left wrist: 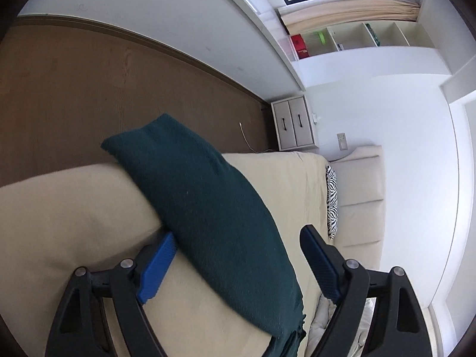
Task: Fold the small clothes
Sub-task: 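Lift the other sleeve with the left gripper and fold it across the body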
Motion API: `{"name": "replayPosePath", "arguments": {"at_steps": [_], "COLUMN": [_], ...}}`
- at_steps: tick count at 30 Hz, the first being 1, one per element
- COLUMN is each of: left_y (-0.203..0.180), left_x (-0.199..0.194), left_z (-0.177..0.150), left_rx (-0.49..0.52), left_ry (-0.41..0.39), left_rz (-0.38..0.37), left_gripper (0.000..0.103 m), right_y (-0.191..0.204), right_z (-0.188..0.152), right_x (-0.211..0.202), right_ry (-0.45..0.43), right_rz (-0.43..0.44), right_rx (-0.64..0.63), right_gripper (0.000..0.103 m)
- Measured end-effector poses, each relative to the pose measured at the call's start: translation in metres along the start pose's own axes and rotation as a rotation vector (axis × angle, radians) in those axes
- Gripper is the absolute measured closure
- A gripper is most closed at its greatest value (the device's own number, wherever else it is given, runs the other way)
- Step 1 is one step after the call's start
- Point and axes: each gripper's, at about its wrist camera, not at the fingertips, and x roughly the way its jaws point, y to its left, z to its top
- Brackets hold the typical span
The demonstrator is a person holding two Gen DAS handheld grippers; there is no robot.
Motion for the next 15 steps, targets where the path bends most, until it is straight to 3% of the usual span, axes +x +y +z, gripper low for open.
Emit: {"name": "replayPosePath", "arguments": {"at_steps": [3, 4, 5, 7, 12, 15], "left_y": [-0.003, -0.003, -0.003, -0.009, -0.059, -0.116], "left_x": [0.011, 0.012, 0.017, 0.034, 0.032, 0.029], "left_z": [0.012, 0.016, 0.019, 0.017, -0.005, -0.041], "left_rx": [-0.002, 0.000, 0.004, 0.024, 0.248, 0.473], "left_ry": [-0.043, -0.052, -0.055, -0.019, -0.041, -0.048], "left_rz": [0.062, 0.081, 0.103, 0.132, 0.164, 0.153], "left_gripper": [0.027, 0.044, 0.067, 0.092, 0.093, 0.094], "right_y": [0.005, 0.006, 0.006, 0.004, -0.007, -0.019], "right_z": [-0.003, -0.003, -0.004, -0.005, -0.010, -0.013], "right_x": [0.001, 0.001, 0.000, -0.001, -0.003, -0.003], "right_ry": [-0.006, -0.008, -0.009, -0.010, -0.006, -0.010], "right_rz": [0.003, 0.006, 0.007, 0.007, 0.010, 0.012], "right_rx": [0.001, 0.002, 0.000, -0.007, -0.006, 0.020], "right_gripper": [0.038, 0.038, 0.038, 0.038, 0.038, 0.038]}}
